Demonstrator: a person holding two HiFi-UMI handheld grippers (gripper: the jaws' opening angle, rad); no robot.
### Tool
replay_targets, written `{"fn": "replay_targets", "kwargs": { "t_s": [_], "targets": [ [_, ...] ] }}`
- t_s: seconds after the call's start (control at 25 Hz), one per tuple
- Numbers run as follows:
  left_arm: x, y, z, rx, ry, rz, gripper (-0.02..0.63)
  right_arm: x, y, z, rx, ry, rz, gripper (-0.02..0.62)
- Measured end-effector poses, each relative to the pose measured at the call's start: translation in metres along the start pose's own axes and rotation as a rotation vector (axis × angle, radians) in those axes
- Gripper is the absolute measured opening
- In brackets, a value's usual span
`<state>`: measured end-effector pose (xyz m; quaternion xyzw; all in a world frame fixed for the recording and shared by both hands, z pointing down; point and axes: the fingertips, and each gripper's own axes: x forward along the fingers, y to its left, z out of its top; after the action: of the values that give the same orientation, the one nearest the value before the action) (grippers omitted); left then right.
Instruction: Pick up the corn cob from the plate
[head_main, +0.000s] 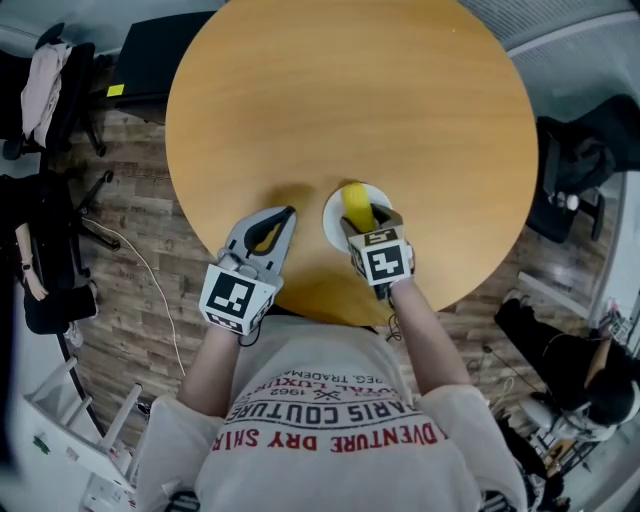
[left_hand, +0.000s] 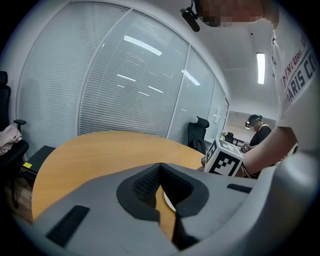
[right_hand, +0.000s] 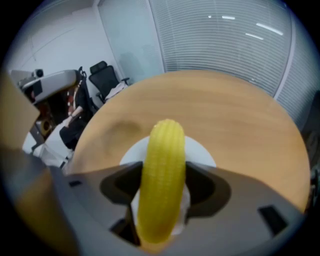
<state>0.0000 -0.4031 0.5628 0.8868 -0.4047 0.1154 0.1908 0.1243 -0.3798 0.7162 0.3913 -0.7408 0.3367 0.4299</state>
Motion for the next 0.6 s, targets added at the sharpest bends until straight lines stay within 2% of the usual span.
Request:
{"fn": "replay_targets", "kwargs": {
  "t_s": [0.32, 0.6],
  "targets": [
    [0.0004, 0.0062, -0.0018, -0.034, 0.010, 0.009, 0.031, 0.0057, -0.0014, 0.0033, -0.031, 0.039, -0.054, 0.267],
    [-0.0061, 0.0067, -0.0053, -0.014, 0.011, 0.006, 0.032, 0.0041, -0.0037, 0.0018, -0.025, 0.017, -0.058, 0.267]
  ]
}}
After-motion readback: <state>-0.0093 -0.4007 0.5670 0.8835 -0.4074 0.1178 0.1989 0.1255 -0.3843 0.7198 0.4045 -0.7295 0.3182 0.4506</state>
